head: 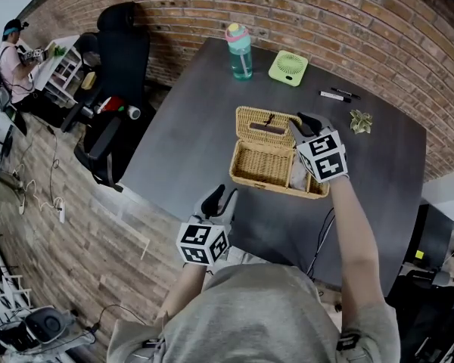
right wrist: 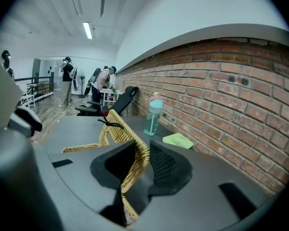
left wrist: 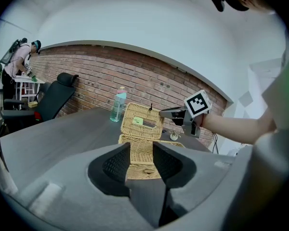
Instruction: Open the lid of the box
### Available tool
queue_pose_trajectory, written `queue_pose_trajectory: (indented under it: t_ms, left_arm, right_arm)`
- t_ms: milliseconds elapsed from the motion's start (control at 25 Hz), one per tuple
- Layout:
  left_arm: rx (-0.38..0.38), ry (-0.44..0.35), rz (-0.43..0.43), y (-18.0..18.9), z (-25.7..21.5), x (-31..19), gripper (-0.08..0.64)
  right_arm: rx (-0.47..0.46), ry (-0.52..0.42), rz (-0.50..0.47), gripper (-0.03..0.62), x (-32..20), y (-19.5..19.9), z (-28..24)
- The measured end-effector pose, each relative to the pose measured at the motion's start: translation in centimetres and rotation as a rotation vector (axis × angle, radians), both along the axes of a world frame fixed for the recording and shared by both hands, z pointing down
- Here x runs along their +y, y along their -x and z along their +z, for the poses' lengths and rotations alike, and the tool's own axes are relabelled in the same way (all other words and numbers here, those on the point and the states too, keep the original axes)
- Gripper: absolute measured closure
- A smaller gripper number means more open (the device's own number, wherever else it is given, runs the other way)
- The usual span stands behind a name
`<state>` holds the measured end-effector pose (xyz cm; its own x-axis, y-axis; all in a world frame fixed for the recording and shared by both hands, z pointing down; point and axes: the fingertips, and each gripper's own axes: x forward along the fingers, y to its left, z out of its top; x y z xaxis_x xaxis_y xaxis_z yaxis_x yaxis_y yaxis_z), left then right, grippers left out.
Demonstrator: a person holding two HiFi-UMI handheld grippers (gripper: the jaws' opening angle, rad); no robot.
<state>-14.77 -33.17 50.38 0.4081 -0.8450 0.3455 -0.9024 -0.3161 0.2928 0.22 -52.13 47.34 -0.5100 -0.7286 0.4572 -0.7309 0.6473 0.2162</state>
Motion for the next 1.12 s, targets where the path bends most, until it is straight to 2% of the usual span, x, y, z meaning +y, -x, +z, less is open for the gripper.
queue_pose_trajectory:
  t_ms: [1120]
  left_arm:
    - [-0.005,0.042,0.006,0.3,1.5,-2.0,0.413]
  right_arm:
    - [-0.173,0.150,0.121,0.491,-6.2,-1.2,4.9]
